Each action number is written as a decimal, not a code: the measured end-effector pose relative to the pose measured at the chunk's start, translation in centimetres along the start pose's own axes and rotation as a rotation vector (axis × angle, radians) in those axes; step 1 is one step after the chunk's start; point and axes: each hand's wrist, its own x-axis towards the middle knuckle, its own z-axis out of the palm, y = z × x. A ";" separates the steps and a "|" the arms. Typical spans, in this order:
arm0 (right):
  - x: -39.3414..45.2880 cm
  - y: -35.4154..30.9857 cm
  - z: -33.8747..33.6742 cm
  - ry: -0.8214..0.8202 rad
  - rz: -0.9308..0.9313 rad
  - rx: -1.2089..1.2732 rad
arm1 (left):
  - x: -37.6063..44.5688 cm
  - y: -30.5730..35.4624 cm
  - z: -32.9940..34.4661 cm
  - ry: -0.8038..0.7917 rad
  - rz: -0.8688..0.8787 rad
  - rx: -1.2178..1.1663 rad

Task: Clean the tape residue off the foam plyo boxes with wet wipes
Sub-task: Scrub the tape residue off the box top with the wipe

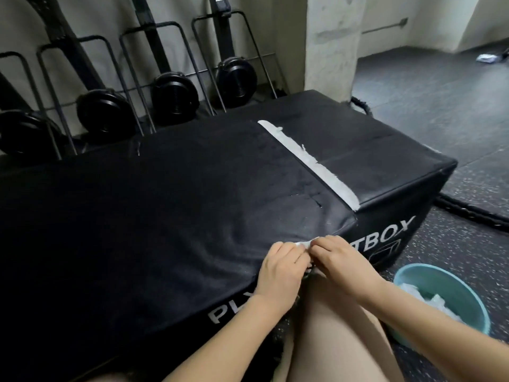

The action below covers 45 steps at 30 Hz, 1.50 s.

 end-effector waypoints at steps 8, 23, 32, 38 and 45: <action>-2.8 6.4 0.1 0.301 0.210 -0.005 | 7.4 3.5 4.5 -0.026 0.049 0.099; 0.5 -7.6 3.4 0.223 -0.193 0.166 | -6.7 -2.9 -6.8 -0.145 0.008 0.213; -1.9 0.6 3.2 0.243 -0.081 0.201 | -1.0 0.0 -0.6 -0.098 0.005 0.049; -3.7 9.0 0.0 0.326 0.112 0.132 | 7.1 3.6 5.8 -0.097 0.030 -0.068; -3.0 8.1 -0.6 0.352 0.193 0.209 | 7.1 3.1 5.8 -0.152 -0.016 -0.100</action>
